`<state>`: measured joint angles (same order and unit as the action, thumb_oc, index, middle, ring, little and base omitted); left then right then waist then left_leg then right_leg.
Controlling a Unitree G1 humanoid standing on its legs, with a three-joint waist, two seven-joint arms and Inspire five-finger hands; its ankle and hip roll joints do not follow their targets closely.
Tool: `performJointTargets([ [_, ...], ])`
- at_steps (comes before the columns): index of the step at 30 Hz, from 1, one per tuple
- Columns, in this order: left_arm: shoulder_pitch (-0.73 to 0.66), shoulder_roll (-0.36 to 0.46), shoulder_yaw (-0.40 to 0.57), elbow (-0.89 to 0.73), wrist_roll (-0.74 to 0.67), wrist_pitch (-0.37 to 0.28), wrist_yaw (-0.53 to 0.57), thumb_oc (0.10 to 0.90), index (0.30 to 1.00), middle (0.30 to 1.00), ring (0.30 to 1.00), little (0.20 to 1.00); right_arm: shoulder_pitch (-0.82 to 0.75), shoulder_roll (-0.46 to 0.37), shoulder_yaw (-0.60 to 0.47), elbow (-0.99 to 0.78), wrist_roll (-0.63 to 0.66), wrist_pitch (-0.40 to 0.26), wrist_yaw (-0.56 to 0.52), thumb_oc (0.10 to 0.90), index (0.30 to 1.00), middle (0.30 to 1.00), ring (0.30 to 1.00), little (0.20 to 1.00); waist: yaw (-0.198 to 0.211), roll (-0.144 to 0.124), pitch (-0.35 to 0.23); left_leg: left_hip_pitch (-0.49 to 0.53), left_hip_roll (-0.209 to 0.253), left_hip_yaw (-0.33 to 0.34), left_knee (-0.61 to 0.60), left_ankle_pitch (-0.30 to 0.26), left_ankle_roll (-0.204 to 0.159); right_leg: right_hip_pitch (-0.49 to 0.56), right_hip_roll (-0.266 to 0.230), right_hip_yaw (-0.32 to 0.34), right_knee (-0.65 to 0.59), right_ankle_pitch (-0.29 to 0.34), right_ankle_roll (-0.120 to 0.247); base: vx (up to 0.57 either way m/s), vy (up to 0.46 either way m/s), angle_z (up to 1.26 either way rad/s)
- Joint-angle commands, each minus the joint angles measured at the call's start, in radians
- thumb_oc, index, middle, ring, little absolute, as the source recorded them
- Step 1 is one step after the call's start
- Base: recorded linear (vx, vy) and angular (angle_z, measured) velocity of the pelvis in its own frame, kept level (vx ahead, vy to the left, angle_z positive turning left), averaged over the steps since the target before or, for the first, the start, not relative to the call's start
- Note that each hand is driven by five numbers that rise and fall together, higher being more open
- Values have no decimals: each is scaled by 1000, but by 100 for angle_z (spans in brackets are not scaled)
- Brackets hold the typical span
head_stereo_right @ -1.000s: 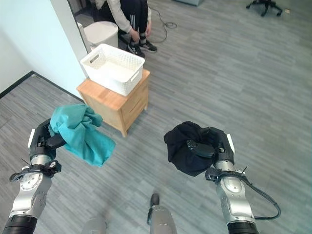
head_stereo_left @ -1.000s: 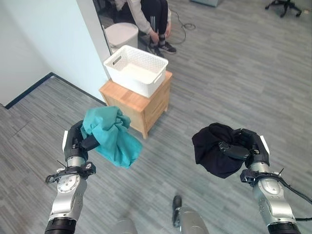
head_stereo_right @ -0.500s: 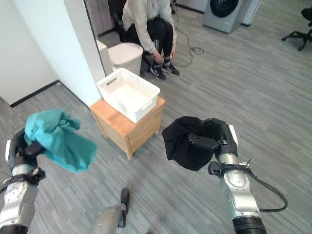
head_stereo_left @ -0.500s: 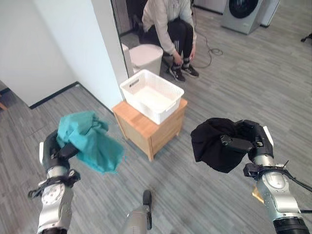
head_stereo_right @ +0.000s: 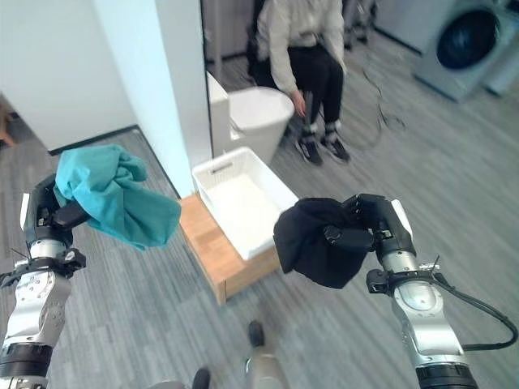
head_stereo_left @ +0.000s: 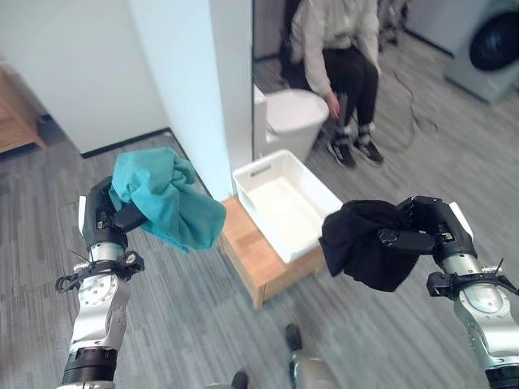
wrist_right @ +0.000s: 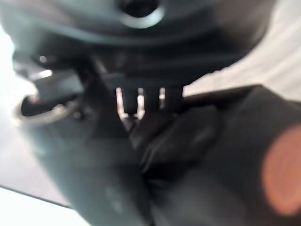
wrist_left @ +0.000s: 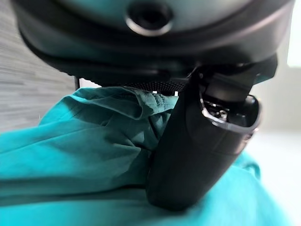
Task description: Pick up bed clothes into laundry basket.
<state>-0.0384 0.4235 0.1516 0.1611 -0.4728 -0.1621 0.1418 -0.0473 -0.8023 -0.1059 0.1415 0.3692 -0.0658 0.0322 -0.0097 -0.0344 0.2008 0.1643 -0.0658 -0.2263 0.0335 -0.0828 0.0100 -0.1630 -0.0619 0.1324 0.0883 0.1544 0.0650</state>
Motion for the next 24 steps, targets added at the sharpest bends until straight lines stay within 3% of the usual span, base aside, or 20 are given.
performJointTargets([
  [1,-18,101,12,-97,-34,-109,-38,400,300,300,300,300,-142,-157,-73,3,46,-102,0,400,300,300,300,300,6,-66,-100,-120,42,12,10,31,-47,136,-32,-6,-122,-110,77,80,-136,15],
  [4,35,104,17,-94,-60,-100,-41,400,300,300,300,300,-216,-262,-18,38,44,-98,14,400,300,300,300,300,26,-62,-97,-126,68,-17,-13,52,-65,149,-17,-30,-112,-129,58,35,-100,22],
  [9,83,110,29,-90,-73,-104,-48,400,300,300,300,300,-326,-343,57,54,18,-103,15,400,300,300,300,300,34,-57,-98,-133,73,-38,-34,68,-73,151,-10,-54,-119,-138,52,17,-31,18],
  [12,111,121,24,-88,-92,-105,-49,400,300,300,300,300,-451,-391,155,123,-31,-98,-7,400,300,300,300,300,56,-59,-97,-136,75,-49,-52,80,-76,159,-7,-69,-130,-138,49,49,-11,18],
  [14,114,122,18,-88,-96,-105,-49,400,300,300,300,300,-504,-402,202,152,-43,-95,-10,400,300,300,300,300,59,-59,-96,-137,76,-51,-57,84,-77,161,-8,-73,-134,-137,49,22,-1,4],
  [19,123,129,-14,-85,-117,-108,-55,400,300,300,300,300,-787,-431,439,326,-130,-78,-53,400,300,300,300,300,83,-64,-88,-152,78,-60,-77,101,-84,159,-8,-92,-152,-130,49,6,-3,8],
  [24,117,144,-51,-82,-141,-115,-63,400,300,300,300,300,-1109,-378,700,537,-186,-53,-88,400,300,300,300,300,107,-56,-68,-169,83,-65,-94,108,-88,150,-4,-104,-164,-134,45,11,-1,7],
])
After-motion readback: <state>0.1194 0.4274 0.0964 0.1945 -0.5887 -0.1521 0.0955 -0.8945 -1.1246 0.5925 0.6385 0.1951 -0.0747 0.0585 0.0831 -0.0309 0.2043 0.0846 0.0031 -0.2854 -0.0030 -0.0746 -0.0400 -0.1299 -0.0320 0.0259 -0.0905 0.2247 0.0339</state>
